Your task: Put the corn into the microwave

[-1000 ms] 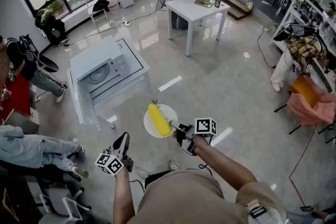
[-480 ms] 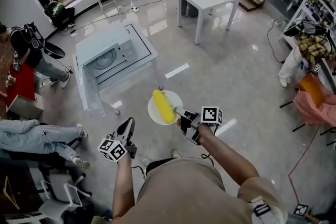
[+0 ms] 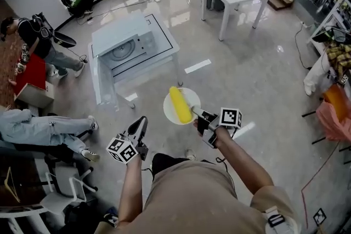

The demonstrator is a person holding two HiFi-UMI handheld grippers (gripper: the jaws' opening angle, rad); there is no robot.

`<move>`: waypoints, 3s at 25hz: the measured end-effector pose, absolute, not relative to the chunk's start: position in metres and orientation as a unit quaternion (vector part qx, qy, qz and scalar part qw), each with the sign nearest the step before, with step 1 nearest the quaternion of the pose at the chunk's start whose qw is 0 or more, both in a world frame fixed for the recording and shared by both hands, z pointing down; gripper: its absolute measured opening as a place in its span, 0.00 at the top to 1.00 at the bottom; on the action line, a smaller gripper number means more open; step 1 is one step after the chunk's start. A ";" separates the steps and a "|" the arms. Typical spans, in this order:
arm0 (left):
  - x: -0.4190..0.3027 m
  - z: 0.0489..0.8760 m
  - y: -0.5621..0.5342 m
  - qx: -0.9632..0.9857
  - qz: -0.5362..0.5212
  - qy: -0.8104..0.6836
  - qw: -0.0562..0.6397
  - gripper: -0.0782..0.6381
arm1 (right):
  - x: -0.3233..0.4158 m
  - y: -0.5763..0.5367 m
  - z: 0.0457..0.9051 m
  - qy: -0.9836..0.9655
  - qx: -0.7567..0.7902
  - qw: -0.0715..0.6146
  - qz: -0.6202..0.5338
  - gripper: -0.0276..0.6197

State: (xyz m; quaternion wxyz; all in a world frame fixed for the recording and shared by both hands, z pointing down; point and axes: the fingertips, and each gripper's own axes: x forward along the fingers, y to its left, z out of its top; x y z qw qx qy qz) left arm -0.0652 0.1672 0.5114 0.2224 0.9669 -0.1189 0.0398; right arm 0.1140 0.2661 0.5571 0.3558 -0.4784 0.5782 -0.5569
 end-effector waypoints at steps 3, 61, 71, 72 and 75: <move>-0.074 0.515 0.154 0.964 0.040 -0.134 0.227 0.89 | 0.111 0.249 0.561 0.581 -0.472 0.352 -0.562 0.91; -0.071 0.549 -0.259 0.947 0.061 -0.230 0.217 0.85 | 0.086 -0.237 0.676 0.609 -0.429 0.286 -0.603 0.91; -0.049 0.572 -0.296 0.935 0.100 -0.265 0.214 0.83 | 0.095 -0.302 0.747 0.609 -0.432 0.262 -0.612 0.91; -0.047 0.574 -0.297 0.934 0.103 -0.268 0.214 0.83 | 0.095 -0.308 0.754 0.608 -0.431 0.262 -0.613 0.91; -0.042 0.581 -0.298 0.930 0.111 -0.275 0.217 0.83 | 0.098 -0.323 0.773 0.605 -0.430 0.260 -0.618 0.91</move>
